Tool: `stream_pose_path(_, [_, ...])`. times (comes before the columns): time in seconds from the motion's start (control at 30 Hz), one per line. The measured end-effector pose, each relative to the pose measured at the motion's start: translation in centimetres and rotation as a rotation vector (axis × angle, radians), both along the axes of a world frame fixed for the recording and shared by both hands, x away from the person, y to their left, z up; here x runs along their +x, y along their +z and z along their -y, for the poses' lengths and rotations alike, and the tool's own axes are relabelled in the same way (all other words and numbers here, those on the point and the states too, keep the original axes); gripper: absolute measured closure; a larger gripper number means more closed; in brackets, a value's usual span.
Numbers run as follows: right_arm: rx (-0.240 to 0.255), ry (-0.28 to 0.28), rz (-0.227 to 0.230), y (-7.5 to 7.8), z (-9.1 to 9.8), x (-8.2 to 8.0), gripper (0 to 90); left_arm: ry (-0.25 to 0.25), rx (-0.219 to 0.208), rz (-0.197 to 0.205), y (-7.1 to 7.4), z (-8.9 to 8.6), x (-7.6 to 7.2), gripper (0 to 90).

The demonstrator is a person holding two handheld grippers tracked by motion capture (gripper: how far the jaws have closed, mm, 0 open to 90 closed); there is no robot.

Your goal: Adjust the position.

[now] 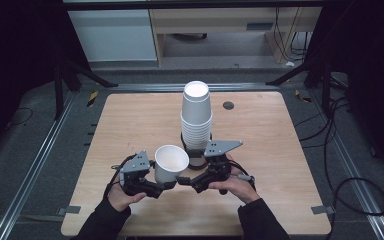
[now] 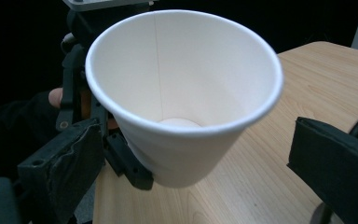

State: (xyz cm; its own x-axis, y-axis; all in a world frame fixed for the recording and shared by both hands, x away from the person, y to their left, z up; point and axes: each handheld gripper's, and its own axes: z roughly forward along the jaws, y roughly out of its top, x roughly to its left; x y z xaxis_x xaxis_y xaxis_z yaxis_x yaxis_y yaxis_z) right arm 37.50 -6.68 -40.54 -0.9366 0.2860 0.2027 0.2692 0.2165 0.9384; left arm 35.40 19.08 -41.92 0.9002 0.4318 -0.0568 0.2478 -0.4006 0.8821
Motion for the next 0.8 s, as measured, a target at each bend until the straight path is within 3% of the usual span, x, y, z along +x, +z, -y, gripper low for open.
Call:
stream_pose_path(0.4, [0.043,0.033,-0.008,-0.3,-2.1,0.3,4.8,-0.015,0.007,0.015,0.1,0.6,-0.4,23.0])
stream_pose_path(0.6, [0.075,0.047,-0.011,-0.4,-2.5,0.4,6.6,-0.022,-0.002,0.017,0.2,0.6,-0.5,23.0])
stream_pose_path(0.8, [0.076,0.058,-0.020,-0.5,-2.5,0.6,7.0,-0.018,0.002,0.018,0.1,0.7,-0.5,23.0])
